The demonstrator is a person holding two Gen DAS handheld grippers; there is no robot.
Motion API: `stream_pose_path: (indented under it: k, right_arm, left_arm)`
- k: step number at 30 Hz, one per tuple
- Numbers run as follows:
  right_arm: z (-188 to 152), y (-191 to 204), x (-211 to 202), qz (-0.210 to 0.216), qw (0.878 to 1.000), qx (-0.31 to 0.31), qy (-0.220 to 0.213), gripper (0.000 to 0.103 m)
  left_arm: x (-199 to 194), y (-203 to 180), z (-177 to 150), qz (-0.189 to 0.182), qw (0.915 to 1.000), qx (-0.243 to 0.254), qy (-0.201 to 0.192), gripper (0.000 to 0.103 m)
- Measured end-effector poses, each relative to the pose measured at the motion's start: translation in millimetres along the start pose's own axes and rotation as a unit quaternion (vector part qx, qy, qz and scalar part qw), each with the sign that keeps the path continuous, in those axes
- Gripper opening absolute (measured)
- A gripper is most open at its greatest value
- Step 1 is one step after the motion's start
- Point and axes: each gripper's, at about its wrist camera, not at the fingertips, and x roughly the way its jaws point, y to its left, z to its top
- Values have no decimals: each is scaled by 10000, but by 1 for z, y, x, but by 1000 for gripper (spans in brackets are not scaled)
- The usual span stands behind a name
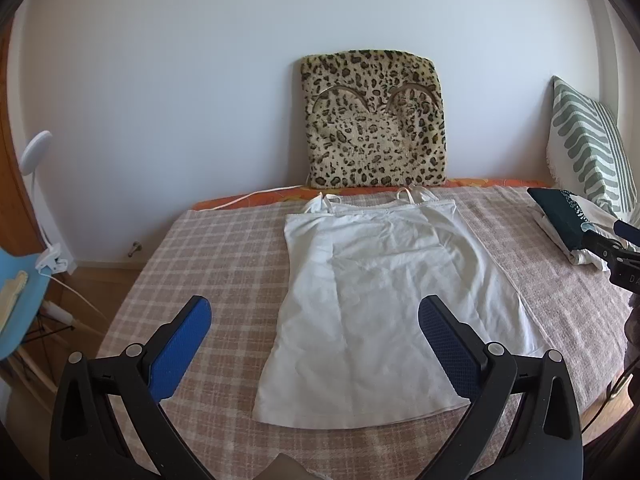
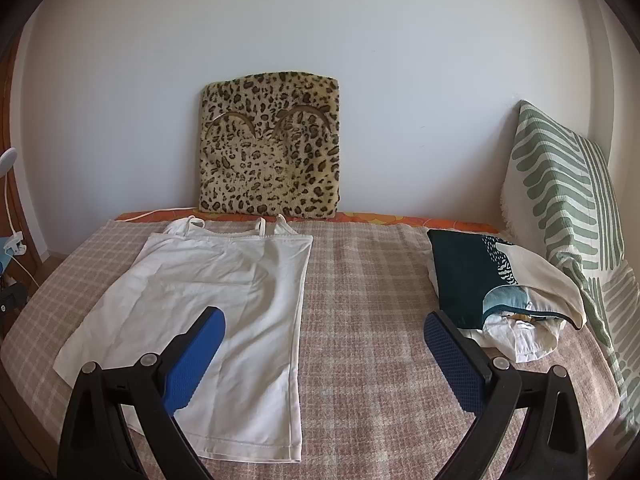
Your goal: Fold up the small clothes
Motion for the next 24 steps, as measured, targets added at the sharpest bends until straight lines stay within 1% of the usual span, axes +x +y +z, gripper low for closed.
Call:
stream_pose_path:
  k: [24]
  right_arm:
    - [1, 0, 0, 13, 10000, 6, 17, 101]
  left_arm:
    - [-5, -1, 2, -13, 10000, -21, -84, 103]
